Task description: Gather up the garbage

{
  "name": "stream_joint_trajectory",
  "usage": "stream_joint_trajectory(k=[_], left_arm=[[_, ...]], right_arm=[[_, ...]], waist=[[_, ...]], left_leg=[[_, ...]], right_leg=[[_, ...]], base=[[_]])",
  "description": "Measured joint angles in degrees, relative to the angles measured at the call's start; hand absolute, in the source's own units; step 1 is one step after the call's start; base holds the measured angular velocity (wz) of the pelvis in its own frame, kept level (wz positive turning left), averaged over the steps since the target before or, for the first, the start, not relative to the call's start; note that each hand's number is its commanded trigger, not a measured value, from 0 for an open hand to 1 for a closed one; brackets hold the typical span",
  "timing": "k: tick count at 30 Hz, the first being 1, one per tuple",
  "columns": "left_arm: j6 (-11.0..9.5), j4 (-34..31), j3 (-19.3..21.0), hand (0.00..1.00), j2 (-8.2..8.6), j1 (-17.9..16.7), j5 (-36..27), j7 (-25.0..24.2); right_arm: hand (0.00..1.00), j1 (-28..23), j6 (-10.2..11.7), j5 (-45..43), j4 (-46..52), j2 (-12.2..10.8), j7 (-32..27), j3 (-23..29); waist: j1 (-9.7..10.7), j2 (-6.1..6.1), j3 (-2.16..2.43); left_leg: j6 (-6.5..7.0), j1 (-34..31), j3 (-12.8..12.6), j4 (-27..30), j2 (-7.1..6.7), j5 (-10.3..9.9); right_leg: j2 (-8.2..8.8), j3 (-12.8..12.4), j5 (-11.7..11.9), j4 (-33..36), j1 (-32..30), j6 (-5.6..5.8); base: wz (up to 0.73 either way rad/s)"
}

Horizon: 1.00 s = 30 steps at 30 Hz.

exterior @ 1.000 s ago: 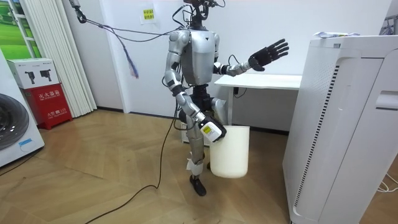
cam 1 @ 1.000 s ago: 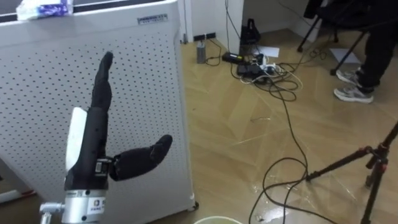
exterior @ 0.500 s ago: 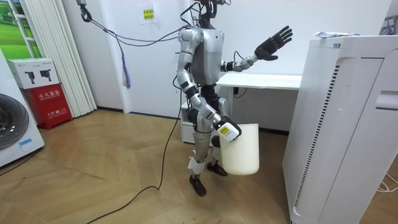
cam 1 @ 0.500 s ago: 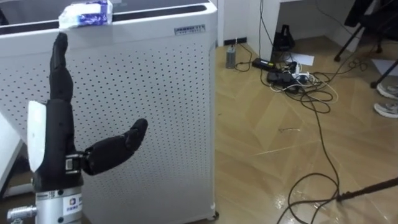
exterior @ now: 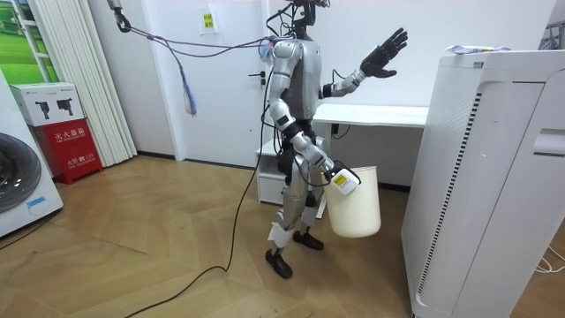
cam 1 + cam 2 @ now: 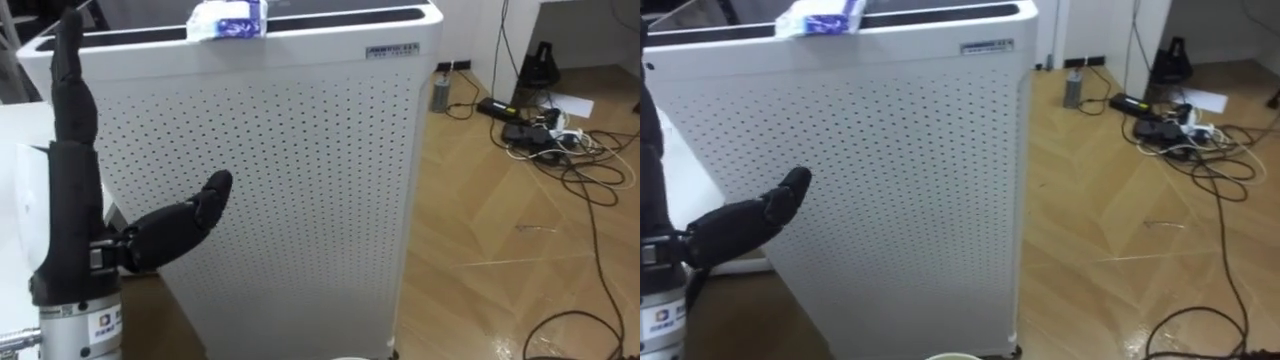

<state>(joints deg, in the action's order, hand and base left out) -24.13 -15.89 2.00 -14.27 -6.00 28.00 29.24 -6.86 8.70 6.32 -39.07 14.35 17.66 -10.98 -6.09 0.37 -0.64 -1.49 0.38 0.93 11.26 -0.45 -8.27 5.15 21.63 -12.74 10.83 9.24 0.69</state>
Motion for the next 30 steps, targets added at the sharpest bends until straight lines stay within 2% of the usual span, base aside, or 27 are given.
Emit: stream_joint_trajectory(k=[1, 3, 6, 8, 9, 13, 16, 20, 24, 26, 30], left_arm=[[0.0, 0.0, 0.1, 0.00, -0.29, 0.4, 1.3, 0.1], [0.1, 0.0, 0.2, 0.00, -0.94, 1.4, 2.3, 0.1], [0.7, 0.1, 0.2, 0.00, -2.65, 3.6, 4.8, 0.1], [2.0, 0.3, 0.2, 0.00, -4.39, 5.6, 5.5, 0.3], [2.3, 0.4, 0.2, 0.00, -4.79, 6.0, 5.5, 0.3], [4.5, 2.1, 0.2, 0.00, -6.08, 9.5, 7.7, 0.4], [6.0, 2.5, 0.2, 0.00, -7.73, 12.3, 7.7, 0.3], [7.5, 6.6, 0.3, 0.00, -7.85, 18.1, 7.6, -0.7], [8.7, 8.3, 0.3, 0.00, -8.24, 19.5, 7.6, -2.1], [9.2, 8.8, 0.3, 0.00, -9.28, 20.0, 7.6, -2.9], [9.8, 9.3, 0.3, 0.00, -9.77, 21.0, 7.6, -3.7]], right_arm=[[1.00, 0.1, 0.0, -0.1, 0.3, 0.0, 0.0, 0.0], [1.00, 0.1, 0.0, -0.1, 1.1, 0.2, 0.0, 0.0], [1.00, 0.1, 0.0, -0.5, 1.2, 0.3, 0.2, 0.0], [1.00, -0.1, -0.4, -2.4, 2.7, 0.5, 0.6, 0.0], [1.00, -0.1, -0.7, -2.7, 3.3, 0.5, 0.6, 0.0], [1.00, -0.2, -1.7, -4.3, 3.9, 0.8, 0.7, -0.1], [1.00, -0.2, -2.5, -4.3, 3.9, 1.5, 0.8, -0.1], [1.00, -0.2, -3.3, -4.8, 3.9, 2.3, 1.4, -0.1], [1.00, -0.2, -3.4, -4.8, 4.5, 3.2, 1.9, 0.0], [1.00, -0.2, -3.5, -4.9, 4.5, 3.4, 1.9, 0.0], [1.00, -0.2, -3.8, -5.0, 4.5, 4.3, 1.9, 0.2]], waist=[[-0.1, 0.15, -0.13], [0.0, 0.66, -0.48], [0.3, 1.05, -0.61], [1.0, 1.75, -0.81], [1.1, 1.97, -0.87], [2.0, 2.96, -0.51], [2.8, 3.45, -0.18], [3.0, 3.92, -0.16], [3.8, 4.19, -0.14], [4.3, 4.22, -0.14], [4.4, 4.38, -0.14]], left_leg=[[0.23, -0.3, 0.0, 0.1, -0.17, -0.1], [0.55, -0.9, 0.0, 0.5, -0.28, -0.2], [0.70, -1.0, -0.7, 0.6, -0.32, -0.2], [0.79, -1.1, -0.7, 1.0, -0.37, -0.3], [0.82, -1.1, -0.8, 1.0, -0.38, -0.3], [0.83, -1.0, -1.5, 1.4, -0.30, -0.3], [0.88, -0.8, -1.9, 1.4, -0.28, -0.3], [0.91, 0.0, -2.2, 1.6, -0.20, -0.2], [0.93, -0.1, -2.4, 1.7, -0.18, -0.2], [1.07, -0.3, -2.5, 2.1, -0.19, -0.3], [1.17, -0.6, -2.6, 2.3, -0.25, -0.4]], right_leg=[[-0.01, -1.2, 0.0, -0.3, 0.0, 0.08], [0.04, -1.4, 0.1, -0.3, -0.1, 0.10], [0.12, -2.0, 0.1, -0.4, -0.1, 0.11], [0.06, -4.2, 0.1, -0.4, -0.2, 0.12], [0.05, -4.3, 0.0, -0.4, -0.2, 0.15], [0.09, -4.3, -0.1, -0.5, -0.1, 0.42], [0.06, -4.6, -0.1, -1.0, 0.3, 0.42], [-0.07, -5.5, -0.1, -1.2, 1.0, 0.49], [-0.03, -5.7, 0.0, -1.1, 0.9, 0.59], [0.00, -5.8, 0.0, -1.0, 0.8, 0.63], [0.08, -5.8, 0.1, -1.1, 0.6, 0.80]], base=[[0.13], [0.12], [0.04], [-0.02], [-0.08], [-0.08], [-0.04], [-0.07], [-0.03], [0.00], [0.00]])
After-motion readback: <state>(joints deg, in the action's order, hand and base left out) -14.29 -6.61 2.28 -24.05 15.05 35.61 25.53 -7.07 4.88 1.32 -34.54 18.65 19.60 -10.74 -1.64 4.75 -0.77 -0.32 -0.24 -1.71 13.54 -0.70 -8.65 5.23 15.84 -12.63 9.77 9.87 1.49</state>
